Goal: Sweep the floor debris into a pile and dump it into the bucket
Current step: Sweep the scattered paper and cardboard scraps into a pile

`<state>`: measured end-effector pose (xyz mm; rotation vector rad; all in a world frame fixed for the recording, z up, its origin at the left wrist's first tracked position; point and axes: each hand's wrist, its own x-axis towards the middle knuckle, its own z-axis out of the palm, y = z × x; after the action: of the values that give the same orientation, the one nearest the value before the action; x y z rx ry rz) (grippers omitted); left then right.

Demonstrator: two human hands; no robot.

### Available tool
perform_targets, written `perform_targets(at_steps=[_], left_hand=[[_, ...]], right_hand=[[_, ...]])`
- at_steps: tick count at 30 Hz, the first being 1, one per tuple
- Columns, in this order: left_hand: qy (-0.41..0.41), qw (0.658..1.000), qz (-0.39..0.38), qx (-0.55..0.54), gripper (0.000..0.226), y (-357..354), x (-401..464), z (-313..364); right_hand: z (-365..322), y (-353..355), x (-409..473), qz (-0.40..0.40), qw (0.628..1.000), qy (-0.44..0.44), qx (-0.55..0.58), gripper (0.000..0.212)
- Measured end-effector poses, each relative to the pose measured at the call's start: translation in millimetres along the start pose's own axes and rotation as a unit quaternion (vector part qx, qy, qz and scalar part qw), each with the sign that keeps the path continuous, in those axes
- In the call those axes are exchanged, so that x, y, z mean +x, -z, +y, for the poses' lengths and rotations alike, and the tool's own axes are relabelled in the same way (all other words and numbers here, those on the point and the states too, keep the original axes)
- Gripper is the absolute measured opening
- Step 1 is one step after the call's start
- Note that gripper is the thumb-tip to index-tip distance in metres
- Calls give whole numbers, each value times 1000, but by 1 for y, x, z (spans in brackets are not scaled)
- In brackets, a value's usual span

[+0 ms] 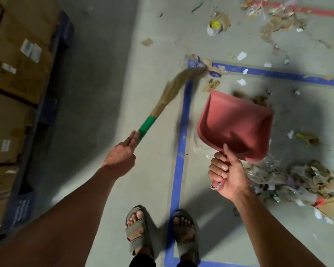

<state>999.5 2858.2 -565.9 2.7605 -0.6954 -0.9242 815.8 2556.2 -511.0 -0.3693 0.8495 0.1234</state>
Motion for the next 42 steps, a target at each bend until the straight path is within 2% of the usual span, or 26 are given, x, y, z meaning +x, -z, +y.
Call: perform_targets(at_steps=[3,7,11,17,20,24,30,32,35,37,40,42], left_hand=[[103,994,14,-45,90,-1,0,17],[150,986,-27,-72,82,-17,6,62],[106,989,-90,-58,80,-42,5,116],[-37,986,-156,-39,90,-53,3,159],[-58,987,-126,-79,90,-47,-2,158],[-49,992,-42,-106,90,-28,-4,142],[64,981,118,-141,85,13,40,119],[111,973,145,-141,77,26,66,120],[182,970,100,-125,54,48,109,127],[169,982,38,-76,46,56,133,131],[60,997,-50,26,61,43,145,142],[-18,997,-74,29,70,24,136,153]], right_hand=[[-13,14,-7,-10,1000,2,-8,48],[-22,40,-15,-10,1000,-4,-19,48],[-25,65,-26,4,1000,-11,-17,49],[-37,79,-41,21,1000,-16,-16,47],[-48,75,-44,11,1000,-15,-9,45],[-67,57,-43,-1,1000,-15,-9,47],[-82,36,-25,-22,1000,-8,-19,46],[-82,36,-18,-29,999,-8,-25,46],[-77,42,-8,-36,999,-15,-35,47],[-74,49,-2,-37,999,-17,-35,48],[-69,57,2,-41,999,-21,-26,48],[-65,62,2,-36,999,-23,-20,48]])
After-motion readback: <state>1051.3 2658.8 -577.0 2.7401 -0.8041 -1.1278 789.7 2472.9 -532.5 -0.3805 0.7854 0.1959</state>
